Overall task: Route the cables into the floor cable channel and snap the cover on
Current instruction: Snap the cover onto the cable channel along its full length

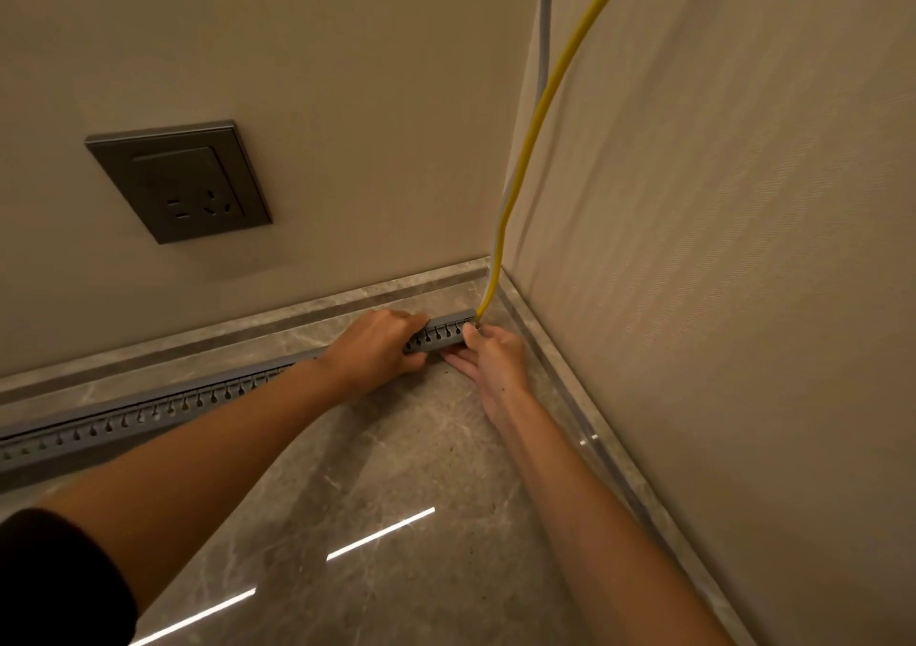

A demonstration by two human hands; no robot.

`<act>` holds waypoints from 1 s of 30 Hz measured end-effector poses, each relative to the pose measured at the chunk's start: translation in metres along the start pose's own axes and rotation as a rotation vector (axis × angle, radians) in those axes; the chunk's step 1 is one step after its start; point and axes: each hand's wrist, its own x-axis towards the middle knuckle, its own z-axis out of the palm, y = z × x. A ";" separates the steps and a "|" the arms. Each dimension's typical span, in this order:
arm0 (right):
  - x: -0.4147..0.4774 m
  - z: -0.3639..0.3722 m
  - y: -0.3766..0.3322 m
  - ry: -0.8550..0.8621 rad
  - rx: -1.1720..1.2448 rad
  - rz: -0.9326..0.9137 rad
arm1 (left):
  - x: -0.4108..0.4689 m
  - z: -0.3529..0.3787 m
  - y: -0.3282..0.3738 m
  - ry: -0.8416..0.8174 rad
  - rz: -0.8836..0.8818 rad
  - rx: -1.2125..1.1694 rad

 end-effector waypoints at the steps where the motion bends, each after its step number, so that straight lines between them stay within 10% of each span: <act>1: 0.000 -0.001 0.001 -0.014 0.019 0.010 | 0.000 0.000 -0.001 0.007 0.004 -0.011; 30: -0.002 0.027 -0.003 0.118 -0.070 0.078 | -0.001 -0.008 0.002 -0.054 -0.153 -0.322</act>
